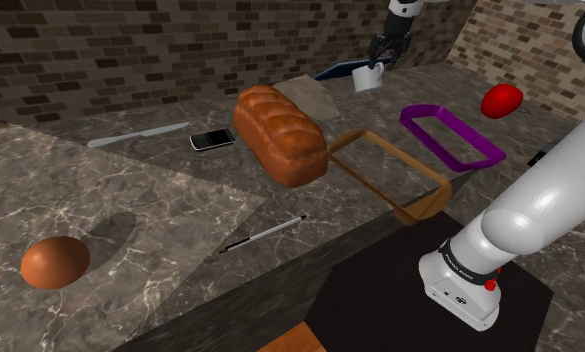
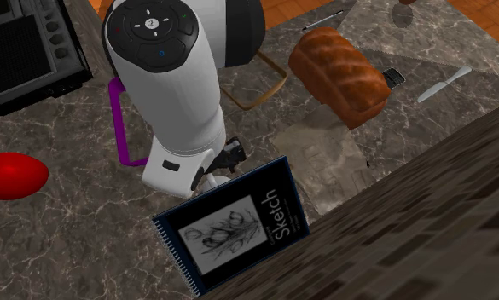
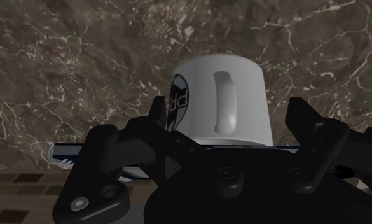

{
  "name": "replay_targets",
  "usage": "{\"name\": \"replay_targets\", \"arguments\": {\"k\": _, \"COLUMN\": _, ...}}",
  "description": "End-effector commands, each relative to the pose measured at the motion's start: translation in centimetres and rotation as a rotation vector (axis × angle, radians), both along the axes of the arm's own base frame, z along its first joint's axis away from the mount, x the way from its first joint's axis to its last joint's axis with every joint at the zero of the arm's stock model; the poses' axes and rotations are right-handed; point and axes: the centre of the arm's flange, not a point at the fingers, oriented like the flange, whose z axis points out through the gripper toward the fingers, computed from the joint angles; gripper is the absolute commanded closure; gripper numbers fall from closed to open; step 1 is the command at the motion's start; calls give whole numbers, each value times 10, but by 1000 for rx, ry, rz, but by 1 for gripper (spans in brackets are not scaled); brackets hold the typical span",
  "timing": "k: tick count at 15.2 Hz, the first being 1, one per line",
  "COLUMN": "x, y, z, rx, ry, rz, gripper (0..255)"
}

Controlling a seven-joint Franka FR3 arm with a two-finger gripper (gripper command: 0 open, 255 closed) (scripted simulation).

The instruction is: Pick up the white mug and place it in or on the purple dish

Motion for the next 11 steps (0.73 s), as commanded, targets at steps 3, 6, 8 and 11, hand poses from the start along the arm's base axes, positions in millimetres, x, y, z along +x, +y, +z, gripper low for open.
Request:
{"name": "replay_targets", "arguments": {"k": 3, "x": 0, "y": 0, "z": -1, "rx": 0, "ry": 0, "rz": 0, "gripper": 0}}
{"name": "replay_targets", "arguments": {"k": 6, "x": 0, "y": 0, "z": -1, "rx": 0, "ry": 0, "rz": 0, "gripper": 255}}
{"name": "replay_targets", "arguments": {"k": 8, "x": 0, "y": 0, "z": -1, "rx": 0, "ry": 0, "rz": 0, "gripper": 255}}
{"name": "replay_targets", "arguments": {"k": 11, "x": 0, "y": 0, "z": -1, "rx": 0, "ry": 0, "rz": 0, "gripper": 255}}
